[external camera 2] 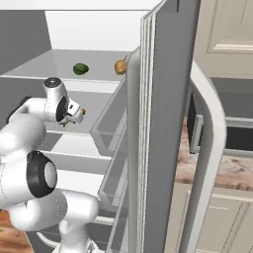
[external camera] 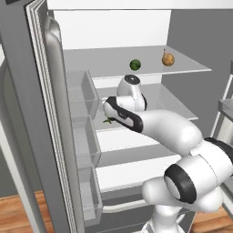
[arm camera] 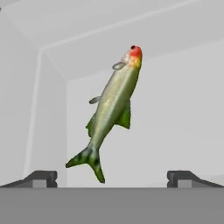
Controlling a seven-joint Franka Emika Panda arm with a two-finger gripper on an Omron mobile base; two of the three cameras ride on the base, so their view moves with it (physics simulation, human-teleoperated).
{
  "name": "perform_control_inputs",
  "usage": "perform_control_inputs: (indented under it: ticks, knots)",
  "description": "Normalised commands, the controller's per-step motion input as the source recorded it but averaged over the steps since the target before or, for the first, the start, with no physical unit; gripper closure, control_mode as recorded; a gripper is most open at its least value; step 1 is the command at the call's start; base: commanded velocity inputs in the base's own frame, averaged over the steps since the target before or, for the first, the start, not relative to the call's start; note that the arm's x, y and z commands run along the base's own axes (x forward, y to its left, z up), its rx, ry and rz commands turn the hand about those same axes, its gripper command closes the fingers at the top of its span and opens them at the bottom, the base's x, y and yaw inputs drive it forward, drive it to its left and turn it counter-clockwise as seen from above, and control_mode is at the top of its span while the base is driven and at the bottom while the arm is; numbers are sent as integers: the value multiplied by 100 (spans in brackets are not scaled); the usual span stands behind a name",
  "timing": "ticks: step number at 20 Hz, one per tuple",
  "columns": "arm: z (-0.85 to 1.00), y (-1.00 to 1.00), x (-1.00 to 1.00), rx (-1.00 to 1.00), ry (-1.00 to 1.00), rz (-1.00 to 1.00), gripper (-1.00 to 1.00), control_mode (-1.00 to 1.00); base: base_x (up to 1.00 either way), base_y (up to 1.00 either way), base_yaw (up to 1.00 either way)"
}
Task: Gather the onion and avocado from the fridge and place them on a tray on the dining counter. Then gather the fishs from the fridge and place them on the other tray.
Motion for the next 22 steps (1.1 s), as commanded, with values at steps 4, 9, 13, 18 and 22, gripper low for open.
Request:
perform_control_inputs:
  ticks: [4,9,13,18,22]
  knots:
    - [-17,10,45,0,3,0,-100,-100,0,0,0]
    - [-32,5,27,0,2,0,-100,-100,0,0,0]
    - [-26,4,25,0,0,0,-100,-100,0,0,0]
    - [-1,6,24,0,0,0,-100,-100,0,0,0]
    - [-10,13,22,0,2,0,-100,-100,0,0,0]
